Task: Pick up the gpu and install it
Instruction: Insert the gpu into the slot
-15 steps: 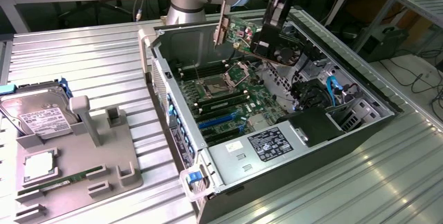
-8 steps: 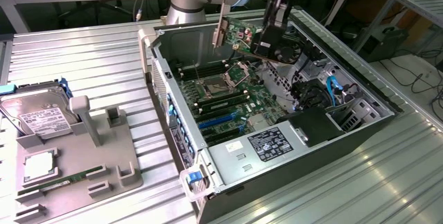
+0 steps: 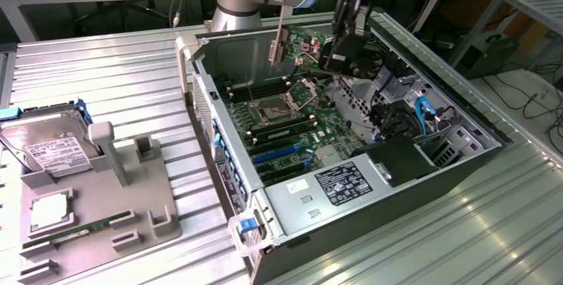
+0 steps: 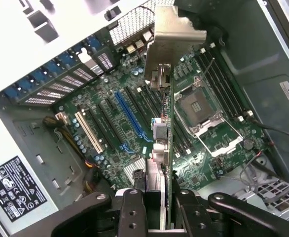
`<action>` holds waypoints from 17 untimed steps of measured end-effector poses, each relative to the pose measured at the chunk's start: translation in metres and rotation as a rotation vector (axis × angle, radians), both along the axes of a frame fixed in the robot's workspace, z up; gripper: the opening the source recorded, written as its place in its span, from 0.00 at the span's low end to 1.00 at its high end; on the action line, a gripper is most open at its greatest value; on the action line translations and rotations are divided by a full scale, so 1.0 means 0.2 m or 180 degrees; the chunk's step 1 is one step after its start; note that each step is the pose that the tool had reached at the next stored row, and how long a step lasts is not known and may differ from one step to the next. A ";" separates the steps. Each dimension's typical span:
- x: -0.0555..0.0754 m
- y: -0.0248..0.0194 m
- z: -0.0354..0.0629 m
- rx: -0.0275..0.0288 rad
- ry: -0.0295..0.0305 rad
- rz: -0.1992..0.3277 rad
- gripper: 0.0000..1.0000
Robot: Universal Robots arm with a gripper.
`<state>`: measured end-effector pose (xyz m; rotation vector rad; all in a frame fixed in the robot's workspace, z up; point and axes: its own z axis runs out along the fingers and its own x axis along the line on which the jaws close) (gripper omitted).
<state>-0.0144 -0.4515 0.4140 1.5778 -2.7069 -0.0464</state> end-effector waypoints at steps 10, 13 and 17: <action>0.00 0.000 0.000 0.0000 0.0000 0.0471 0.28; 0.00 0.000 0.000 0.0000 0.0000 0.0570 0.28; 0.00 -0.001 0.000 0.0000 0.0000 0.0718 0.28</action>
